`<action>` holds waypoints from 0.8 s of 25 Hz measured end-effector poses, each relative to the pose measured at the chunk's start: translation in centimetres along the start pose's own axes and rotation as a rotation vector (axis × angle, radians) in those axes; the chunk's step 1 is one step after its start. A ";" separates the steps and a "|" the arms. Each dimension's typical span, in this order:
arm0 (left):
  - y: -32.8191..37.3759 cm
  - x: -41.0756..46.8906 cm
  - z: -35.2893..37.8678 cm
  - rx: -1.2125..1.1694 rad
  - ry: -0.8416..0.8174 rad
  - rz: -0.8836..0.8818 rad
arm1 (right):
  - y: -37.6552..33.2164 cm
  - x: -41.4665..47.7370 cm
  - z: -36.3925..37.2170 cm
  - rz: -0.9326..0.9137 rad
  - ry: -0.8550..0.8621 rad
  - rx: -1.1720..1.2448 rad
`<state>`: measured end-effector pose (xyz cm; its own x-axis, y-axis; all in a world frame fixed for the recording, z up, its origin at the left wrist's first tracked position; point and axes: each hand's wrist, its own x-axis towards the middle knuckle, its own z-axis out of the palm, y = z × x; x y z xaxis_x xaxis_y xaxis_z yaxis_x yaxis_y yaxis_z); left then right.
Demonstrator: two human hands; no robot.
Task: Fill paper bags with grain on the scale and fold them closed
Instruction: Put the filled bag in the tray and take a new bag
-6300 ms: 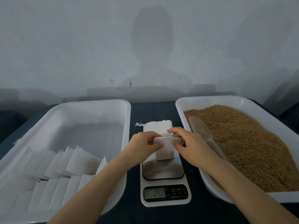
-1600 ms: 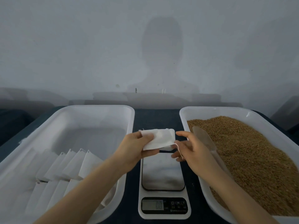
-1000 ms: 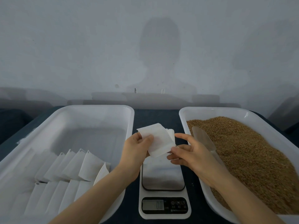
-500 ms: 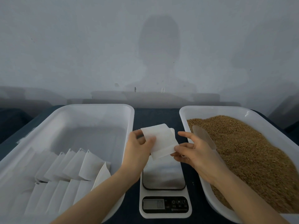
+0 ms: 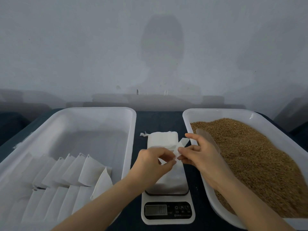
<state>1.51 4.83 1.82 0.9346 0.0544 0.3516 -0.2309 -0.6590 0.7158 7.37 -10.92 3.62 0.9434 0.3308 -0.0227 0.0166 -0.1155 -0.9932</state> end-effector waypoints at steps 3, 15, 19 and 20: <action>-0.2 -0.1 0.1 0.019 0.009 0.037 | -0.2 -0.1 0.0 0.009 0.004 0.019; 0.3 0.3 -1.1 -0.465 -0.093 -0.380 | 0.1 -0.5 0.5 -0.143 -0.159 -0.292; 0.2 0.3 -1.0 -0.460 -0.186 -0.382 | 0.2 -0.4 0.1 -0.140 -0.197 -0.254; 0.2 0.2 -1.0 -0.464 -0.199 -0.391 | 0.2 -0.4 0.1 -0.133 -0.204 -0.252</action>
<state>1.41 5.45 2.67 0.9956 0.0554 -0.0754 0.0860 -0.2224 0.9712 6.99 -10.99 3.43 0.8425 0.5356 0.0578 0.2404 -0.2779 -0.9300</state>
